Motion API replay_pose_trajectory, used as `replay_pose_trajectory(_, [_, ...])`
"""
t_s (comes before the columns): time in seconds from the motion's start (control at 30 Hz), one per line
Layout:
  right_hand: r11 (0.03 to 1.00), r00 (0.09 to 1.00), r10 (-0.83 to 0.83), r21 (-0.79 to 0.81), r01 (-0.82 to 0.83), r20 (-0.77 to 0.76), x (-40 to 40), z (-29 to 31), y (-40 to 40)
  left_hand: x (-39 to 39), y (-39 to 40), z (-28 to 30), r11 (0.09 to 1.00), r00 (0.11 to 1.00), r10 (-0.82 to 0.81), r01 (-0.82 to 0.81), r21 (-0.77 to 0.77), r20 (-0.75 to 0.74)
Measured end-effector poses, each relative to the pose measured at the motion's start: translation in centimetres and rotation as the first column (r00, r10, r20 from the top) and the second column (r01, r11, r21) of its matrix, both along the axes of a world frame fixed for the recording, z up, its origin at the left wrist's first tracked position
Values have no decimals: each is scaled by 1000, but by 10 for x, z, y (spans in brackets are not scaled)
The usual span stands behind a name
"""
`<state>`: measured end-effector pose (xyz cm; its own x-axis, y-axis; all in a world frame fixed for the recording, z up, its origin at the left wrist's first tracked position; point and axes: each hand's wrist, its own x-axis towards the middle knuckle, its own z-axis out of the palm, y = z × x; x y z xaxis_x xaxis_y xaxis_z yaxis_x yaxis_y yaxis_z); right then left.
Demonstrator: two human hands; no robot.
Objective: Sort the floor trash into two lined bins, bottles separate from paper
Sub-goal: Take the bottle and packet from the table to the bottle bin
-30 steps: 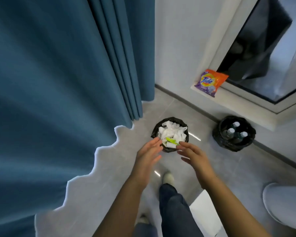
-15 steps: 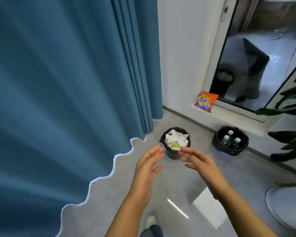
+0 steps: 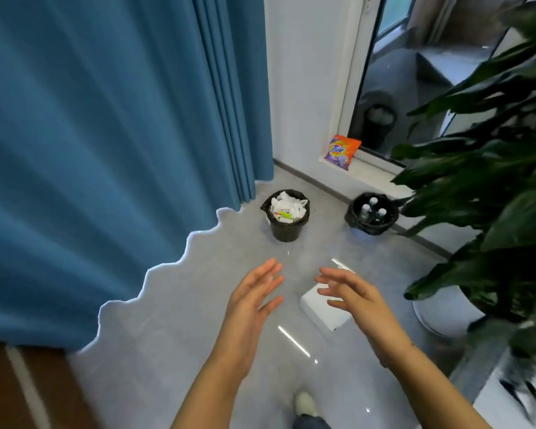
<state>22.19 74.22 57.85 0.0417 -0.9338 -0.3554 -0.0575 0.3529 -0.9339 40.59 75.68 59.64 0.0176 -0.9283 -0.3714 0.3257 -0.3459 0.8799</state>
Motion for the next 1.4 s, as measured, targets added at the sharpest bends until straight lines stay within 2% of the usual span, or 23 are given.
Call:
replay_pose_trajectory(0.23, [987, 987, -157, -22, 157, -38, -26, -11, 151, -23, 121, -20, 987, 987, -159, 158, -37, -17])
replay_pose_trajectory(0.4, [972, 970, -227, 44, 231, -83, -42, -11, 270, -36, 220, -31, 969, 968, -246, 247, 16, -47])
replay_pose_trajectory(0.67, [914, 921, -378, 120, 388, -95, -108, -18, 391, -103, 312, -40, 916, 920, -388, 391, 86, -47])
replay_pose_trajectory(0.83, [880, 890, -442, 142, 454, -109, -181, -29, 438, -176, 349, -52, 881, 886, -464, 461, 106, 0])
replay_pose_trajectory(1.07, [861, 861, -475, 107, 497, -180, -367, -65, 506, -368, 395, -96, 824, 834, -551, 536, 181, 39])
replay_pose_trajectory(1.17, [871, 837, -450, 54, 488, -312, -449, -94, 528, -447, 413, -128, 804, 815, -576, 553, 217, 59])
replay_pose_trajectory(1.27, [876, 816, -417, 65, 479, -400, -512, -134, 544, -507, 421, -173, 776, 781, -613, 568, 275, 118])
replay_pose_trajectory(1.4, [901, 832, -305, 143, 410, -462, -544, -204, 541, -546, 412, -226, 774, 758, -614, 526, 353, 218])
